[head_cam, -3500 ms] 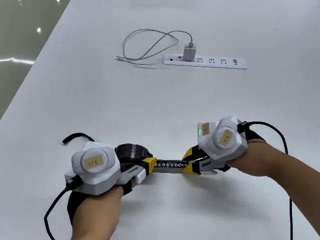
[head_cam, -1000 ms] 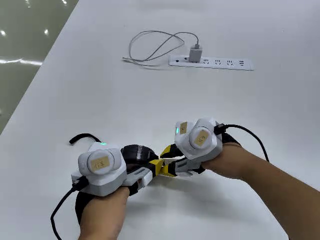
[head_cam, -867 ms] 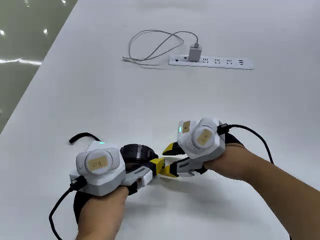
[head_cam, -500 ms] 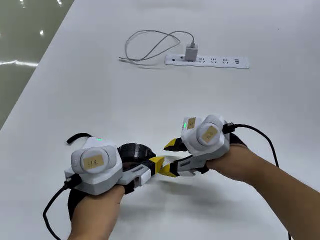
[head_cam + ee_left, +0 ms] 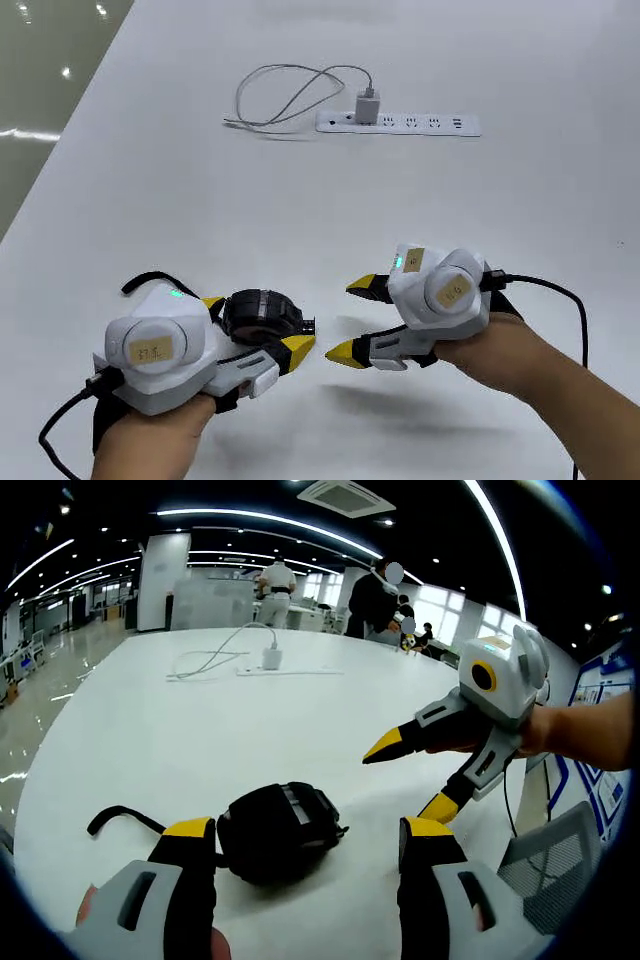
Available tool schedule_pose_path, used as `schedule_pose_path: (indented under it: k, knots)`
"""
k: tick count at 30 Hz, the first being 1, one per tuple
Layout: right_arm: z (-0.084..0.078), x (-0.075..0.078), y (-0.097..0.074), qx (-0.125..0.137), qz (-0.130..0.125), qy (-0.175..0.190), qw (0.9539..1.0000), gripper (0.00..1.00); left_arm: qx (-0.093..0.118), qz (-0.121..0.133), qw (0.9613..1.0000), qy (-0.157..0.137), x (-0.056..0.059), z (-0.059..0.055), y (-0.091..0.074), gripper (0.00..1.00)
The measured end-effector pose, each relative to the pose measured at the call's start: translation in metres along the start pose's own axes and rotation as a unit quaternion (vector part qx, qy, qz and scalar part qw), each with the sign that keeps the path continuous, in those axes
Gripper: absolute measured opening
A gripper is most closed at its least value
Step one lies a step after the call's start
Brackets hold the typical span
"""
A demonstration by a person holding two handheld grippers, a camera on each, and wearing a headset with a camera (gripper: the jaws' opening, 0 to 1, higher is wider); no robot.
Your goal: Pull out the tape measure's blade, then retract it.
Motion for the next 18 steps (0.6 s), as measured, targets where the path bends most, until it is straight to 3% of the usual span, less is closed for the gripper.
schedule_pose_path:
  k: [11, 16, 18]
  knots:
    - [-0.008, 0.0, -0.035, 0.028, -0.034, 0.032, 0.9985, 0.55, 0.021, -0.019, 0.999, 0.034, -0.007, 0.005, -0.028, 0.71]
    - [-0.013, -0.001, -0.047, 0.036, -0.028, 0.051, 0.9976, 0.61, 0.034, -0.034, 0.9979, 0.043, -0.009, 0.002, -0.039, 0.74]
    - [-0.015, 0.0, -0.051, 0.038, -0.032, 0.054, 0.9973, 0.63, 0.03, -0.036, 0.9974, 0.056, -0.01, 0.0, -0.043, 0.73]
Point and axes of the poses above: the centre of the closed fingertips' face, and the gripper's own axes: y roughly forward along the fingers, x roughly to its right, z roughly out of its top, the point moved 9 cm from there along -y, roughly backward along the fingers, and after that the axes turned 14 degrees about y, right-handed, at the moved point
